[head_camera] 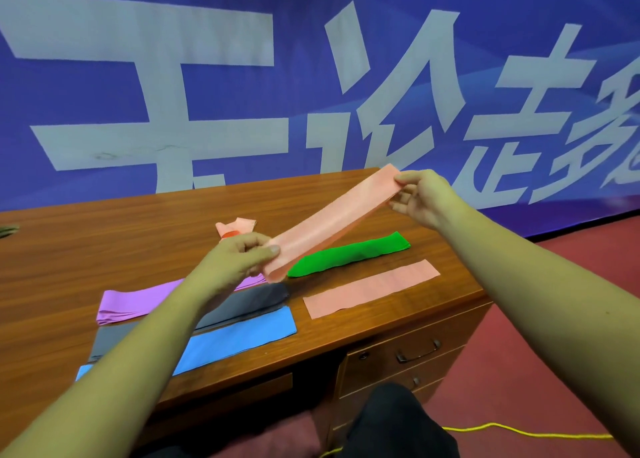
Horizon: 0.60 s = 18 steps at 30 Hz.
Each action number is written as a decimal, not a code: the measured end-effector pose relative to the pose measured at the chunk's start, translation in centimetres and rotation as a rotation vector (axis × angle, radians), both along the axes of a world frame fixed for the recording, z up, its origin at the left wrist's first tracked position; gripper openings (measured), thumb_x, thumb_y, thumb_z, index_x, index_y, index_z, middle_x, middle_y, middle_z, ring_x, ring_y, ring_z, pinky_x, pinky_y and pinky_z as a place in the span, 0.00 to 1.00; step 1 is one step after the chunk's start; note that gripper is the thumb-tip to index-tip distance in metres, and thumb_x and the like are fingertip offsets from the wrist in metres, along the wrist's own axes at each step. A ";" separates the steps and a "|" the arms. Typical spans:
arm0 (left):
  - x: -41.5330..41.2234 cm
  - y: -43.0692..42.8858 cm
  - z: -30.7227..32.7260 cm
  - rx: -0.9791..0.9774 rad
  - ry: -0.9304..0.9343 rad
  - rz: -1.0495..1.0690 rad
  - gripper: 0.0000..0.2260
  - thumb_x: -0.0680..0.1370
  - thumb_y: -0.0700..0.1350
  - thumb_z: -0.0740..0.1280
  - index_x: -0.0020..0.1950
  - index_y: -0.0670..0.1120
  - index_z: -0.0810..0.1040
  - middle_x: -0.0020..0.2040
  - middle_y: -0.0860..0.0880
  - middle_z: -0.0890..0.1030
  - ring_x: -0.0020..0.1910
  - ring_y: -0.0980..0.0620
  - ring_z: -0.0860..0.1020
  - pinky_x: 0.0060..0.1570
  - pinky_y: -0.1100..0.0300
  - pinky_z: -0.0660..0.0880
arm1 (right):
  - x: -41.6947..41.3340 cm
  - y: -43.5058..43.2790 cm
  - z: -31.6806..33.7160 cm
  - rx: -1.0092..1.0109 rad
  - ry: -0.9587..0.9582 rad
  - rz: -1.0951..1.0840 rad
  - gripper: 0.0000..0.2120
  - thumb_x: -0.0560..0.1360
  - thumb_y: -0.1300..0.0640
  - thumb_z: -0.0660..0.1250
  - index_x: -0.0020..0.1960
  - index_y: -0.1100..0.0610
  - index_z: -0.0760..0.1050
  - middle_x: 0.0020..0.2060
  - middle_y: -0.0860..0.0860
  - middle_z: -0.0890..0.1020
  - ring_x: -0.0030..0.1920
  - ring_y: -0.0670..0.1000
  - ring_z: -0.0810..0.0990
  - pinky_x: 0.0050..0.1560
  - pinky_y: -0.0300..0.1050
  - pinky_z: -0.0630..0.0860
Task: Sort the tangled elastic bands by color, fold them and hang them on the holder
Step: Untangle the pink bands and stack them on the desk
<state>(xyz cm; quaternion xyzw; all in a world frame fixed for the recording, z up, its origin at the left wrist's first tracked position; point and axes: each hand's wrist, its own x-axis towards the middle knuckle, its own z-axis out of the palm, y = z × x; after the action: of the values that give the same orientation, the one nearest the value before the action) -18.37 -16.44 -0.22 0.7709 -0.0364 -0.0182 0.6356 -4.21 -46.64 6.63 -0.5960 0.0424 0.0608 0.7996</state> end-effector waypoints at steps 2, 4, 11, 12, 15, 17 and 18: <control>0.1 -0.4 -0.6 0.058 -0.002 0.033 0.07 0.74 0.48 0.73 0.46 0.44 0.84 0.46 0.48 0.83 0.47 0.49 0.77 0.50 0.58 0.72 | 0.0 -0.4 -0.1 0.002 0.001 -0.006 0.06 0.76 0.68 0.62 0.50 0.60 0.72 0.49 0.59 0.80 0.52 0.57 0.83 0.54 0.53 0.80; 0.3 -1.0 -0.7 0.043 -0.060 0.101 0.07 0.74 0.44 0.73 0.45 0.40 0.83 0.53 0.48 0.79 0.51 0.53 0.76 0.50 0.67 0.70 | 0.0 -0.7 -0.4 -0.017 0.012 -0.012 0.07 0.76 0.67 0.63 0.52 0.60 0.71 0.52 0.59 0.81 0.53 0.57 0.83 0.52 0.53 0.81; 0.3 -2.1 0.0 -0.162 0.093 0.031 0.16 0.64 0.54 0.79 0.41 0.43 0.82 0.53 0.46 0.82 0.56 0.48 0.80 0.49 0.62 0.78 | 0.1 -2.6 -1.8 0.036 0.044 -0.110 0.06 0.77 0.68 0.61 0.52 0.59 0.71 0.53 0.59 0.81 0.53 0.57 0.83 0.57 0.56 0.79; 0.2 -2.2 -0.2 -0.275 0.175 -0.006 0.17 0.64 0.54 0.79 0.42 0.44 0.80 0.53 0.43 0.83 0.55 0.45 0.82 0.47 0.58 0.81 | 0.2 -3.1 -2.0 0.027 0.053 -0.113 0.07 0.77 0.68 0.62 0.53 0.59 0.71 0.53 0.59 0.81 0.53 0.57 0.83 0.57 0.55 0.79; 0.1 -3.2 -0.6 -0.364 0.302 0.025 0.09 0.78 0.47 0.67 0.47 0.42 0.74 0.53 0.37 0.82 0.51 0.39 0.84 0.44 0.54 0.83 | 0.4 -4.1 -2.9 0.001 0.089 -0.111 0.13 0.76 0.68 0.63 0.59 0.61 0.71 0.53 0.59 0.82 0.51 0.57 0.84 0.57 0.54 0.79; 0.2 -3.7 -0.8 -0.322 0.300 0.081 0.07 0.81 0.45 0.64 0.50 0.41 0.73 0.52 0.35 0.83 0.49 0.39 0.84 0.41 0.57 0.83 | 0.3 -4.6 -3.6 -0.044 0.117 -0.105 0.11 0.76 0.68 0.63 0.58 0.62 0.72 0.55 0.60 0.81 0.52 0.57 0.84 0.58 0.55 0.79; 0.3 -3.8 -1.0 -0.293 0.282 0.109 0.06 0.80 0.44 0.65 0.50 0.41 0.73 0.51 0.35 0.83 0.47 0.40 0.85 0.39 0.59 0.83 | 0.1 -4.8 -3.8 -0.068 0.126 -0.110 0.09 0.77 0.68 0.63 0.56 0.62 0.72 0.55 0.60 0.81 0.52 0.57 0.84 0.56 0.53 0.80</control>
<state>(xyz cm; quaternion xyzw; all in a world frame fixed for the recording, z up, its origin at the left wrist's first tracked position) -18.08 -20.20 -1.22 0.6609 0.0923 -0.0861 0.7398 -4.09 -51.44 2.79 -0.6144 0.1275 0.0528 0.7769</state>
